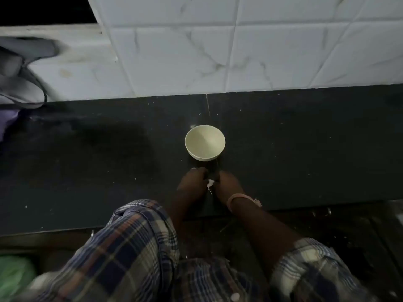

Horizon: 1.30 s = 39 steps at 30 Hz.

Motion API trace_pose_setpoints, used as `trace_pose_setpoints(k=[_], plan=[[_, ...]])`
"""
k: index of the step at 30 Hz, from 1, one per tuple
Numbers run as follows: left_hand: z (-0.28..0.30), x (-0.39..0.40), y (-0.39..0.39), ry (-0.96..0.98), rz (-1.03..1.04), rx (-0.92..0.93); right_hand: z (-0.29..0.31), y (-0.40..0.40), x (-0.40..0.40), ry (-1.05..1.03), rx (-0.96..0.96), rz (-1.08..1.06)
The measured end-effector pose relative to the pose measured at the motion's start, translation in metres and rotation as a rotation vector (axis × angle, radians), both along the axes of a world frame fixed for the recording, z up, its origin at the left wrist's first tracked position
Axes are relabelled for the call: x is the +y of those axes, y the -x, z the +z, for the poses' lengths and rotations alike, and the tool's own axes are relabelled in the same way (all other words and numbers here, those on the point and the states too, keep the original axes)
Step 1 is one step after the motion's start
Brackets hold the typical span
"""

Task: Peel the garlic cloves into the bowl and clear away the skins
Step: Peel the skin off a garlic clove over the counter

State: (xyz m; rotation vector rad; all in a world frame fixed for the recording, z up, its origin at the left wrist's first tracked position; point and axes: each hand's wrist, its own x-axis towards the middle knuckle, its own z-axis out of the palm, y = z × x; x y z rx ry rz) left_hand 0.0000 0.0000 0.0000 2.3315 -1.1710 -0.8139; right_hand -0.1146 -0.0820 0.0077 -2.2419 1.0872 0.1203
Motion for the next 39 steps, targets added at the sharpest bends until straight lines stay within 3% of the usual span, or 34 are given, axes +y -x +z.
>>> trace_pose_setpoints(k=[5, 12, 15, 20, 26, 28, 32, 36, 39], plan=[[-0.007, -0.002, 0.020, 0.040, 0.131, 0.063, -0.016, 0.009, -0.007, -0.124, -0.142, -0.064], [-0.006, 0.008, 0.040, 0.086, 0.318, 0.096, -0.028, 0.019, 0.001, -0.075, -0.228, -0.026], [0.000, 0.012, 0.037, 0.113, 0.453, 0.307, -0.016, 0.021, 0.004, -0.271, -0.349, -0.145], [0.024, 0.022, 0.030, 0.330, 0.632, 0.805, 0.007, 0.019, 0.014, -0.610, -0.596, -0.349], [0.026, 0.042, 0.019, 0.432, 0.651, 1.129, 0.012, 0.011, 0.037, -0.556, -0.697, -0.448], [0.025, 0.046, 0.013, 0.408, 0.601, 1.078, 0.013, 0.008, 0.035, -0.520, -0.719, -0.463], [0.027, 0.048, 0.001, 0.502, 0.518, 0.784, 0.020, 0.004, 0.035, -0.615, -0.782, -0.440], [0.037, 0.046, 0.000, 0.507, 0.415, 0.687, 0.032, 0.010, 0.030, -0.570, -0.712, -0.291], [0.041, 0.042, 0.003, 0.491, 0.415, 0.649, 0.034, 0.014, 0.024, -0.572, -0.720, -0.314]])
